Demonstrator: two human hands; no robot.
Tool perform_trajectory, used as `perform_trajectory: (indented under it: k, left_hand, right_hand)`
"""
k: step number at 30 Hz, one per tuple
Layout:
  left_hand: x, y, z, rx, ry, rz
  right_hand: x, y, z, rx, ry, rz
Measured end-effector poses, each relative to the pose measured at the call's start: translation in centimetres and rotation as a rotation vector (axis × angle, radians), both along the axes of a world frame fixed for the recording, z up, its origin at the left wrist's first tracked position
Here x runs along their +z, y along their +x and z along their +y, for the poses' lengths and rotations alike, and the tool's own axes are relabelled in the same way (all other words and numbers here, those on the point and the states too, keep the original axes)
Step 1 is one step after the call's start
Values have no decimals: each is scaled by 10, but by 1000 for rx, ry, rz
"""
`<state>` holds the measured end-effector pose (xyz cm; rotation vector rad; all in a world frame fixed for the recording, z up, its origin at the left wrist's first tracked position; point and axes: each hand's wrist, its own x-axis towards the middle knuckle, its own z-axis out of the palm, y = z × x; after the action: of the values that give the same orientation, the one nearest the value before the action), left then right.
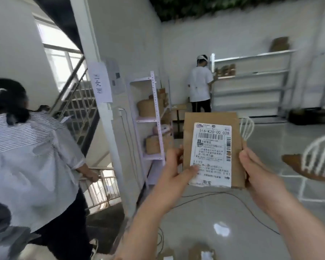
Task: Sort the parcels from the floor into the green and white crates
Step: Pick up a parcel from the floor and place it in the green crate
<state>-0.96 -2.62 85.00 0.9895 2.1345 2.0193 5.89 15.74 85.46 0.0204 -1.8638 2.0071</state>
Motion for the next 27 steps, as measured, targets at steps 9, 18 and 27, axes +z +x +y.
perform_trajectory:
  k: [9, 18, 27]
  left_hand:
    - [-10, 20, 154, -623, 7, 10]
    - [-19, 180, 240, -1225, -15, -2]
    - [-20, 406, 223, -1642, -48, 26]
  right_hand:
    - [-6, 124, 80, -599, 12, -82]
    - [-10, 316, 56, -1164, -7, -128]
    - [-9, 517, -53, -1611, -107, -63]
